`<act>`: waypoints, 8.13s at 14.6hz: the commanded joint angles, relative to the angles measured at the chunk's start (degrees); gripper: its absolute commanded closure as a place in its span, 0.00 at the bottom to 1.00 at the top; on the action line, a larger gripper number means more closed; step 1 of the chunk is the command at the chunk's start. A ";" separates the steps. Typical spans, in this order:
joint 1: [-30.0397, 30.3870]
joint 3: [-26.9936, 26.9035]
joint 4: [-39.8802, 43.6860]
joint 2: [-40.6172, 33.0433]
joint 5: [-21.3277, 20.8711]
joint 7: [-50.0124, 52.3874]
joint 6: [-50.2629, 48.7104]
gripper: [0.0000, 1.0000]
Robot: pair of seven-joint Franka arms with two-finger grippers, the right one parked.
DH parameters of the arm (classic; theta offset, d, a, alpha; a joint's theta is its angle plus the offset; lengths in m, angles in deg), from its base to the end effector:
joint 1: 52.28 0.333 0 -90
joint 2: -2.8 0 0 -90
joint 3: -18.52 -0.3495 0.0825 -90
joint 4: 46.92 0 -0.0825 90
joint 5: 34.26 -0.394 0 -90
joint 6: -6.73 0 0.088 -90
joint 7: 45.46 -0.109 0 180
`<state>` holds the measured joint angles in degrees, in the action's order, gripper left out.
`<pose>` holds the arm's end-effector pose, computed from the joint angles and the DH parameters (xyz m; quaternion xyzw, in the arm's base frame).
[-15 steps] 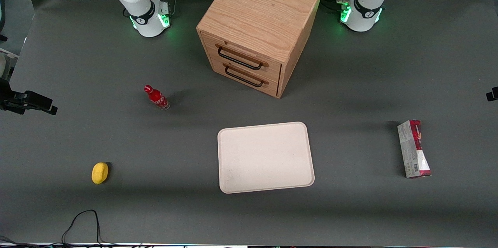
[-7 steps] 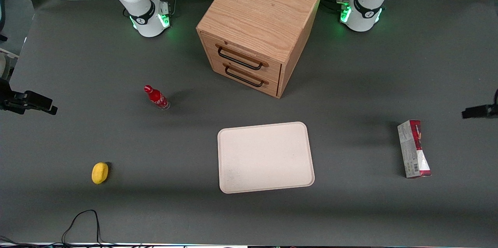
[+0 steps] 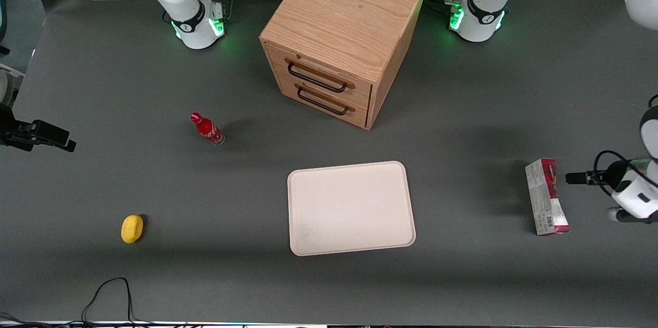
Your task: Place red cookie box on tray
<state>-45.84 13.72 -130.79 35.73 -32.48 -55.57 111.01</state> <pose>0.6992 0.1256 0.3530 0.9940 0.0110 -0.1078 0.0114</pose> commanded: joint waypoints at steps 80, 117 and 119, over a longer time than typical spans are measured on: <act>-23.67 20.01 14.88 17.26 -12.59 46.59 10.42 0.00; -10.59 -3.56 -11.75 -34.25 -4.42 12.92 -16.74 0.00; -10.13 -3.02 -11.75 -34.25 -4.42 12.92 -16.74 0.00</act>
<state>-57.54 9.13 -144.51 0.58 -37.11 -42.33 96.08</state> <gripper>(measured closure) 0.000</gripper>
